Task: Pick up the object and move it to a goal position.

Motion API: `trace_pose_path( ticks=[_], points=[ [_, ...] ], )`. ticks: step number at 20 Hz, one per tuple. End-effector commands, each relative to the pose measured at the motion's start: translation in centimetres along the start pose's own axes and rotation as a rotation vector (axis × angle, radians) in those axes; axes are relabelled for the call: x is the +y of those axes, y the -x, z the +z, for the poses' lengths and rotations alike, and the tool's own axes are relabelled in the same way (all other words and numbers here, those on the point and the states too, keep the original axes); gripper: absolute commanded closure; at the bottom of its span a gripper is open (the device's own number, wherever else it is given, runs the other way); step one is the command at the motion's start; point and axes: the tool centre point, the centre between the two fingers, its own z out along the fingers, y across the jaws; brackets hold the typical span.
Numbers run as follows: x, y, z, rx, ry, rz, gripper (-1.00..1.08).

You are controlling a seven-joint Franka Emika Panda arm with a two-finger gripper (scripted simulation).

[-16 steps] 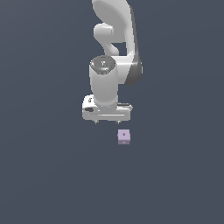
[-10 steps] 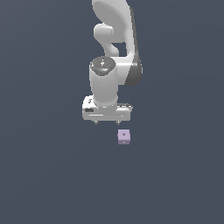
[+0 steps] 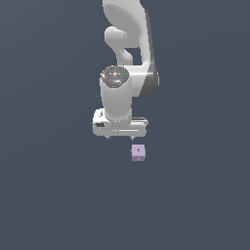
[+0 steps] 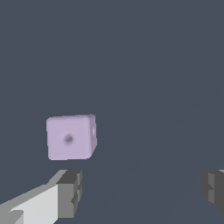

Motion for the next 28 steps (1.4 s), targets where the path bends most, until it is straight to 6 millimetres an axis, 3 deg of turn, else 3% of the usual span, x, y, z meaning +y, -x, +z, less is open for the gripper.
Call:
trace_pose_path(
  ticks=[1, 10, 14, 21, 28],
  points=[
    [-0.7, -0.1, 0.5, 0.000, 0.002, -0.005, -0.92],
    [-6.4, -0.8, 5.0, 0.007, 0.016, -0.043, -0.92],
    [-8.0, -0.8, 6.3, 0.009, 0.018, -0.053, -0.92],
    [-8.2, -0.8, 6.8, 0.008, 0.018, -0.056, -0.92],
    [-8.2, -0.7, 10.1, 0.009, 0.018, -0.056, -0.92]
  ],
)
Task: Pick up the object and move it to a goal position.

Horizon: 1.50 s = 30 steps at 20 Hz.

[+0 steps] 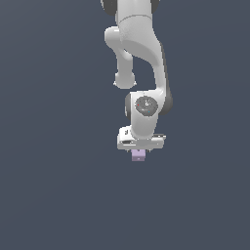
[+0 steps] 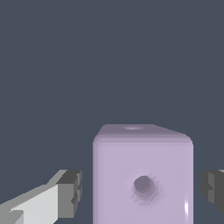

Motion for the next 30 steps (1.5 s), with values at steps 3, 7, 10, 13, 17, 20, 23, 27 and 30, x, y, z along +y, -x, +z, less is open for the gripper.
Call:
trace_pose_path(
  ticks=[3, 7, 10, 13, 17, 20, 23, 27, 30],
  points=[
    [-0.1, 0.0, 2.0, 0.000, 0.000, 0.000, -0.92],
    [-0.1, -0.1, 2.3, 0.000, 0.000, 0.000, -0.92],
    [-0.1, -0.1, 2.3, 0.000, 0.000, 0.000, 1.08],
    [-0.1, -0.1, 2.3, 0.000, 0.000, 0.000, 1.08],
    [-0.1, -0.1, 2.3, 0.000, 0.000, 0.000, 1.08],
    [0.0, -0.1, 2.2, 0.000, 0.000, 0.000, 1.08],
    [0.7, 0.0, 1.7, 0.000, 0.000, 0.000, 1.08],
    [2.4, 0.3, 0.3, 0.000, 0.000, 0.000, 1.08],
    [4.4, 0.6, -1.3, 0.000, 0.000, 0.000, 1.08]
  ],
)
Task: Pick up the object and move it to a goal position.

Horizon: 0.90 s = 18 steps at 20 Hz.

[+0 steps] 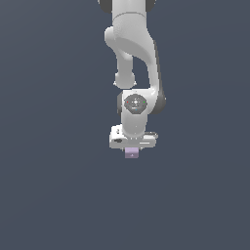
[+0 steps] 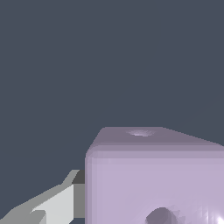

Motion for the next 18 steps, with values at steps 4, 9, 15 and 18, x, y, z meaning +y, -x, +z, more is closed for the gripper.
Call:
trace_pose_path(
  ticks=[4, 9, 15, 18],
  points=[
    [4.7, 0.6, -3.8, 0.001, 0.000, 0.001, 1.08],
    [9.0, 1.1, -7.4, 0.001, 0.000, 0.001, 1.08],
    [12.4, 1.4, -10.2, 0.001, 0.000, 0.001, 1.08],
    [13.2, 1.4, -10.8, 0.001, 0.000, 0.001, 1.08]
  ],
)
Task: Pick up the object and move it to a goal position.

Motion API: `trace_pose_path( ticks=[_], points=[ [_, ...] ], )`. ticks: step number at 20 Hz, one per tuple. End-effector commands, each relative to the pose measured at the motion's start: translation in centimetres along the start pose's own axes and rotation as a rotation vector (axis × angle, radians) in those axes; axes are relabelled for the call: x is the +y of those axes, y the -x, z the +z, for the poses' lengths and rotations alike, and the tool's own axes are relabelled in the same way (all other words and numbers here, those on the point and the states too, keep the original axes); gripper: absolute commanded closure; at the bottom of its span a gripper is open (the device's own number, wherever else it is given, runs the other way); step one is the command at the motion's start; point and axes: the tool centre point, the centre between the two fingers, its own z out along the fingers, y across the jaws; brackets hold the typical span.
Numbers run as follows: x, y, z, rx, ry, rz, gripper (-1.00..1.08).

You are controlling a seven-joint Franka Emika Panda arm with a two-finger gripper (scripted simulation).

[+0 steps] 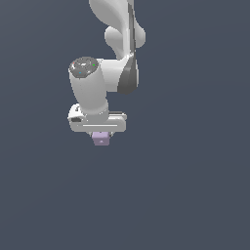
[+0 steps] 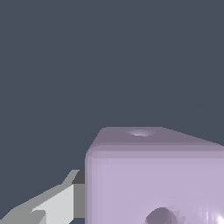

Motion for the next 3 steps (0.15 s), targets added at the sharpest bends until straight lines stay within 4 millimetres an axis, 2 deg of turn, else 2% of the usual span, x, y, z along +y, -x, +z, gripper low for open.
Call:
trace_pose_path(
  ticks=[1, 3],
  points=[
    [0.41, -0.01, -0.36, -0.001, -0.001, -0.002, 1.08],
    [0.43, -0.06, -0.37, -0.001, 0.000, -0.002, 1.08]
  ],
)
